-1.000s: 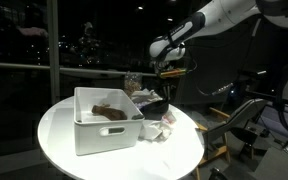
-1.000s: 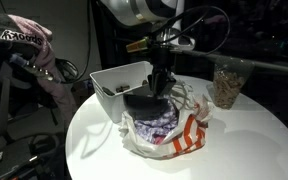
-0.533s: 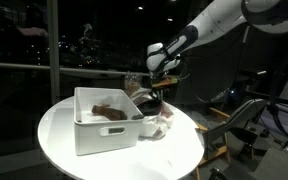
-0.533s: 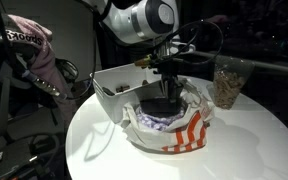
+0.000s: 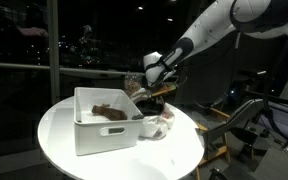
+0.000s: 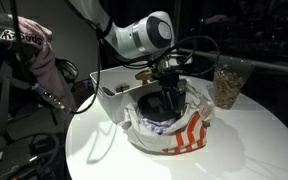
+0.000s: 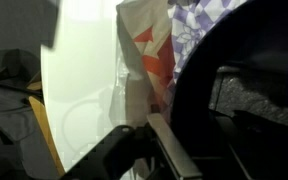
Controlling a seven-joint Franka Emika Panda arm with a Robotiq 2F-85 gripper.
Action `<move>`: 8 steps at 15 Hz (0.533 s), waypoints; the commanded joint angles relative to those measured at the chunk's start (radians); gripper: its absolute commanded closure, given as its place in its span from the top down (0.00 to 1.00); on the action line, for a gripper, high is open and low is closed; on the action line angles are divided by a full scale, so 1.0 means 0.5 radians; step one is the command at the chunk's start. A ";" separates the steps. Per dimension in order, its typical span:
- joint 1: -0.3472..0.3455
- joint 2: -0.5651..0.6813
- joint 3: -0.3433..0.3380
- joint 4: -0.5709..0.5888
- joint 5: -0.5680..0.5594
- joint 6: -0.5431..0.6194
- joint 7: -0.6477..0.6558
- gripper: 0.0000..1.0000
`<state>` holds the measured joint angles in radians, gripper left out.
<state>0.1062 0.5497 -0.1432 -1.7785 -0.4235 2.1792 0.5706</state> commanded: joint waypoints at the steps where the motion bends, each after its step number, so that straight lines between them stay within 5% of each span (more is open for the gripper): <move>1: 0.142 -0.112 -0.082 -0.038 -0.236 -0.144 0.016 0.73; 4: 0.241 -0.225 -0.086 -0.060 -0.494 -0.309 0.082 0.96; 8: 0.262 -0.399 0.064 -0.089 -0.671 -0.230 0.180 1.00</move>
<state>0.2280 0.4353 -0.1566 -1.7823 -0.7048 2.0255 0.6154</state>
